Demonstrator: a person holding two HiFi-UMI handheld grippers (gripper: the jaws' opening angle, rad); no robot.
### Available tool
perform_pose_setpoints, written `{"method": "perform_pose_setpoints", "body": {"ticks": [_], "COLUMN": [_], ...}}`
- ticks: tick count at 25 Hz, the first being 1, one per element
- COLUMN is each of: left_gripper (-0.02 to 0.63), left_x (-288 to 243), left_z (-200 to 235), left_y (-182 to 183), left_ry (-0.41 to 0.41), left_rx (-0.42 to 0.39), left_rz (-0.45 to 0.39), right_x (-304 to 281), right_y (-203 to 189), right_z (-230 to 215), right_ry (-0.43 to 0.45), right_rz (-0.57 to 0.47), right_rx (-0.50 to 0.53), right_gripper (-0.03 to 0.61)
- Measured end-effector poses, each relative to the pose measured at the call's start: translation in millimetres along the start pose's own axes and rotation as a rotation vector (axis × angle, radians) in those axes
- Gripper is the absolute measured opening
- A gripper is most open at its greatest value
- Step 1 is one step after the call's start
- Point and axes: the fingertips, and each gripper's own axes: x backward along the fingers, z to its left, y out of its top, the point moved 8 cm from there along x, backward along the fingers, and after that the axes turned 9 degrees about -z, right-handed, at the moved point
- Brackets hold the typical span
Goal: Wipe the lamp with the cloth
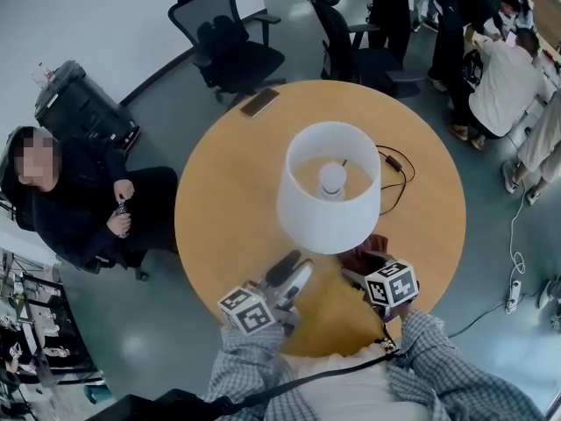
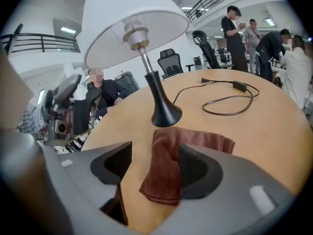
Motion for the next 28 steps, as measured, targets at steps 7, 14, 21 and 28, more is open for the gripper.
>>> {"method": "perform_pose_setpoints", "body": {"ticks": [7, 14, 21, 28], "left_gripper": [0.002, 0.0, 0.0, 0.0], "left_x": [25.9, 16.3, 16.3, 17.8], "left_z": [15.2, 10.7, 6.7, 4.6], "left_y": [-34.4, -72.2, -73.6, -74.1], "left_ry": [0.119, 0.108, 0.119, 0.141], "left_rx": [-0.19, -0.257, -0.275, -0.276], "left_rz": [0.155, 0.346, 0.357, 0.345], "right_x": [45.5, 66.6, 46.6, 32.1], "right_y": [13.0, 2.9, 0.5, -7.2], "right_z": [-10.8, 4.4, 24.7, 37.5], "right_ry": [-0.086, -0.128, -0.067, -0.032], "right_rz": [-0.178, -0.248, -0.223, -0.16], "right_rx": [-0.064, -0.055, -0.033, -0.035], "right_gripper": [0.143, 0.005, 0.005, 0.005]}}
